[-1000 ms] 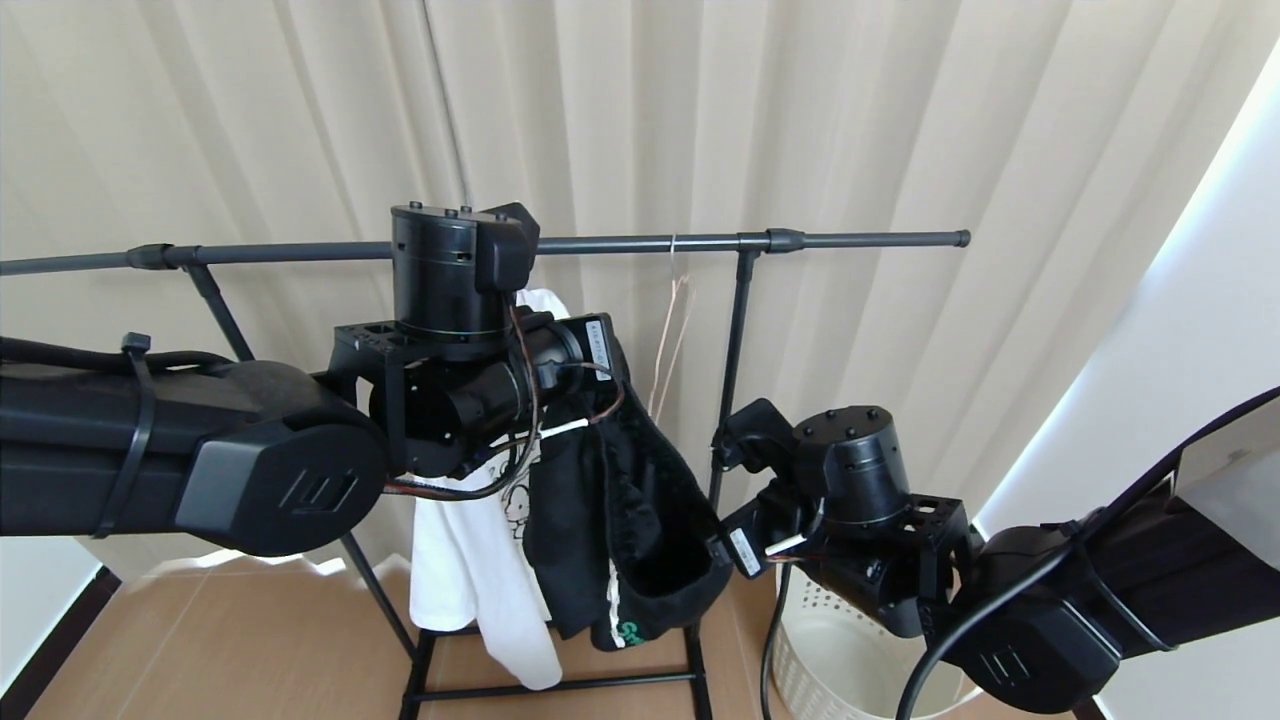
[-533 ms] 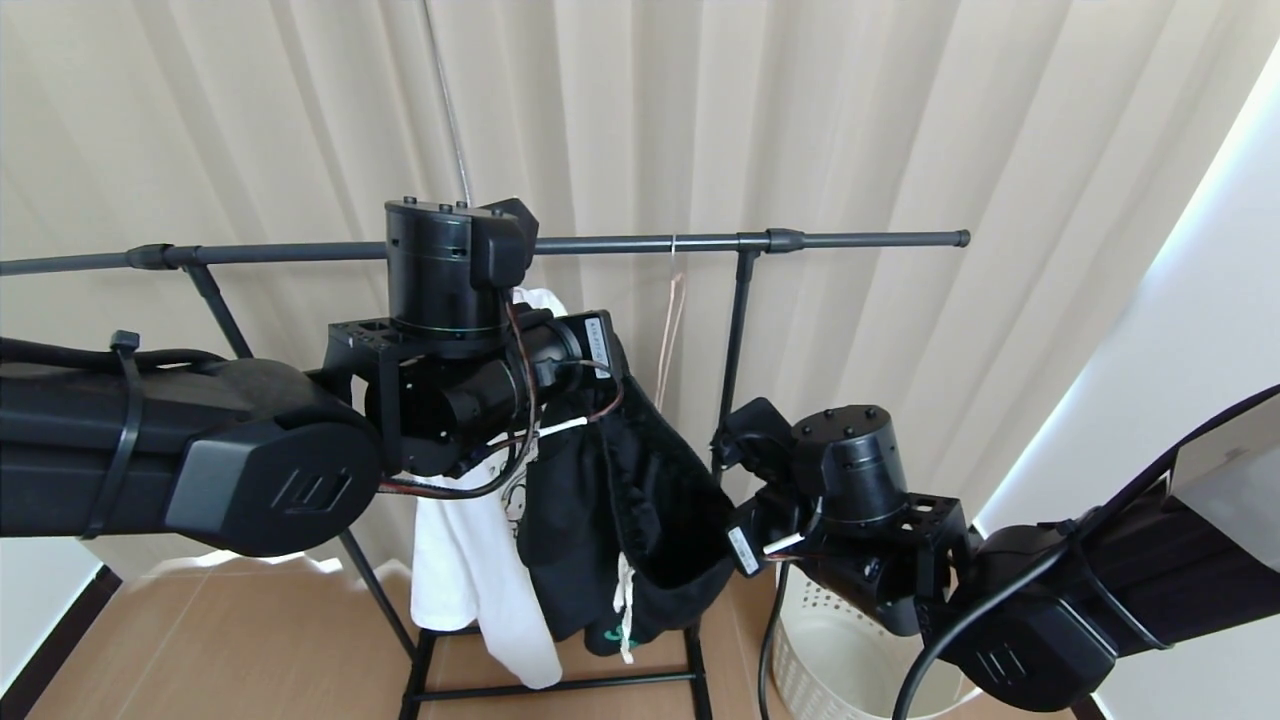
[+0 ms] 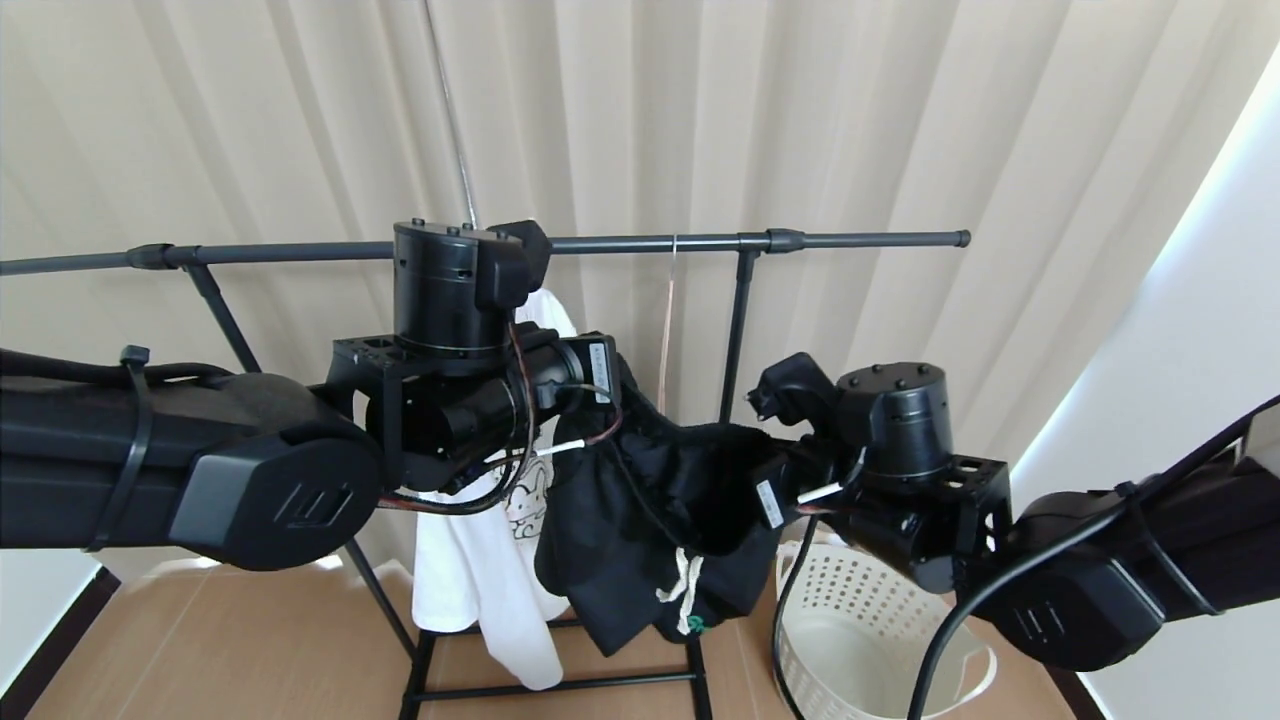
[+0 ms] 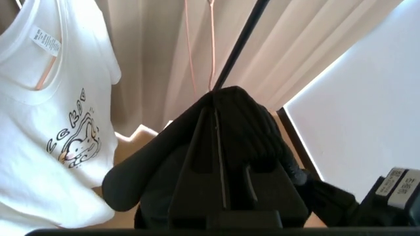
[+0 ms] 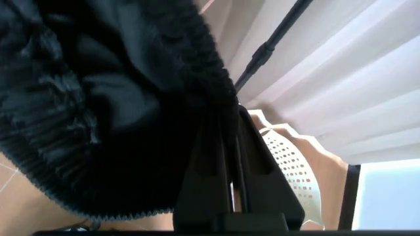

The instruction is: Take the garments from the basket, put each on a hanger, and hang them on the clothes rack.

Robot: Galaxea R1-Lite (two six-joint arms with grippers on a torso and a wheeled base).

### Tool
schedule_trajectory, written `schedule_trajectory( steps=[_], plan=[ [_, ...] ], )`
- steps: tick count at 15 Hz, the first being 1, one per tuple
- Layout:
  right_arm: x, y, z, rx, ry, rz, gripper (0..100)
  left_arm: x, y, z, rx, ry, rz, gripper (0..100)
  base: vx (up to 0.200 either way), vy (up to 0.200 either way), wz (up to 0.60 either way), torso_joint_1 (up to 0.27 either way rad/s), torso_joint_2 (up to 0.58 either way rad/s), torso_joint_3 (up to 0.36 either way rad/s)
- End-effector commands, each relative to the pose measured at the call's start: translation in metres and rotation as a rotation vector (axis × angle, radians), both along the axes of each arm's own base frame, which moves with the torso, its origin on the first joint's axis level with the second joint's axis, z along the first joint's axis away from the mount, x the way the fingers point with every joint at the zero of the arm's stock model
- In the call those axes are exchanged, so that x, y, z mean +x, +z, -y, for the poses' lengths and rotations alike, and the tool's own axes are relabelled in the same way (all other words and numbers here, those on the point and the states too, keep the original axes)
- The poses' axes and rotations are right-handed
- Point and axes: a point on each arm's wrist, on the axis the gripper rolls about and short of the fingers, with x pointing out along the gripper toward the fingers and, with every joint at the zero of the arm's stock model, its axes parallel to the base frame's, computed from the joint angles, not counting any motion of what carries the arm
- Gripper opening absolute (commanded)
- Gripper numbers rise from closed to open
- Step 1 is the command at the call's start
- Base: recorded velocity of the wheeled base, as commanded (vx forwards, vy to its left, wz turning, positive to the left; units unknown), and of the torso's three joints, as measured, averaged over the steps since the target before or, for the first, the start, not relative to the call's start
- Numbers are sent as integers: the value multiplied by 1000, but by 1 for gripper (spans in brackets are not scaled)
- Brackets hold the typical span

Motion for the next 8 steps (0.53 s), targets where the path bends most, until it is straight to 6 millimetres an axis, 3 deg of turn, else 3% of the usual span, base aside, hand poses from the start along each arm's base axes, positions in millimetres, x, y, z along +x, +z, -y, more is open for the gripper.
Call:
schedule_trajectory(
  steps=[1, 2, 5, 8],
  plan=[
    [1, 22, 12, 40, -27, 55, 0, -4, -15, -2, 68, -25, -26, 0, 0, 0, 0, 0, 0, 0],
    [1, 25, 14, 44, -33, 61, 0, -5, -18, -1, 88, -34, -29, 100, 0, 0, 0, 0, 0, 0],
    [-1, 35, 19, 59, -40, 85, 0, -6, -19, -1, 92, -62, -34, 100, 0, 0, 0, 0, 0, 0],
    [6, 48, 36, 71, -92, 122, 0, -8, -21, -2, 85, -114, -51, 100, 0, 0, 0, 0, 0, 0]
  ],
)
